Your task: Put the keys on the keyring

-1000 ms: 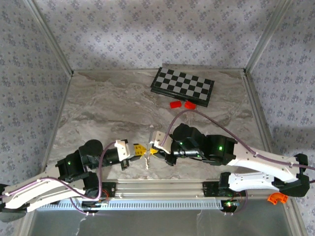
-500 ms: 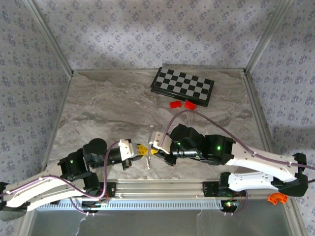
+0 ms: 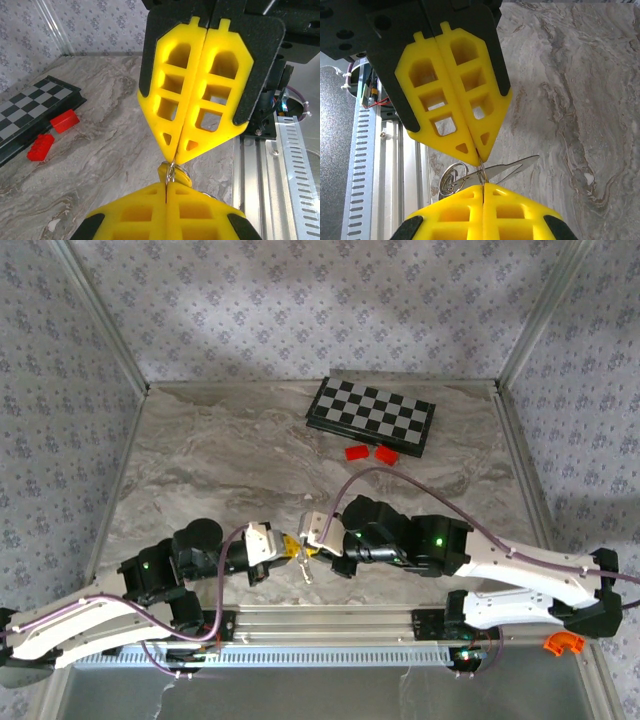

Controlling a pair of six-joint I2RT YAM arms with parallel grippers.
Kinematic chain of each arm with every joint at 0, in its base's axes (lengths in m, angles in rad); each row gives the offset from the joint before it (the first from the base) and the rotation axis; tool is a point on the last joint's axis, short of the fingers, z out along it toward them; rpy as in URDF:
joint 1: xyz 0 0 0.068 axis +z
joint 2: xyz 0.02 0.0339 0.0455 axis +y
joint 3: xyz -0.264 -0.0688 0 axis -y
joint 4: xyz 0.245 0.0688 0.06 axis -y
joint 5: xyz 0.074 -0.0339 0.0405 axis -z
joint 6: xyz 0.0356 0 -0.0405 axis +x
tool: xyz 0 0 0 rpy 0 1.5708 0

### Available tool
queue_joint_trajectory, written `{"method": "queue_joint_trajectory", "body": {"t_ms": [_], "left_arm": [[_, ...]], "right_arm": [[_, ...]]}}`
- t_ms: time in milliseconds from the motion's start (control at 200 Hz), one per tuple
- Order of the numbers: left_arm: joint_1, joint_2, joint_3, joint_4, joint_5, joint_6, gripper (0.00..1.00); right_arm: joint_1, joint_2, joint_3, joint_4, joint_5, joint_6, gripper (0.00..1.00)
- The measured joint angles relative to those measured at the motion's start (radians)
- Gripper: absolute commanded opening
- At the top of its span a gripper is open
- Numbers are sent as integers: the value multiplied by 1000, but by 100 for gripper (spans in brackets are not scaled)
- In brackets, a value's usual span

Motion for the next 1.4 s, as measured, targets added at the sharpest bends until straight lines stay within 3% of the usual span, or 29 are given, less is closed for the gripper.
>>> {"method": "queue_joint_trajectory", "body": {"t_ms": [645, 1399], "left_arm": [[0, 36, 7, -2, -2, -31, 0], [-1, -42, -11, 76, -31, -127, 0]], "right_arm": [[2, -21, -52, 31, 18, -36, 0], [36, -74, -124, 144, 86, -62, 0]]}}
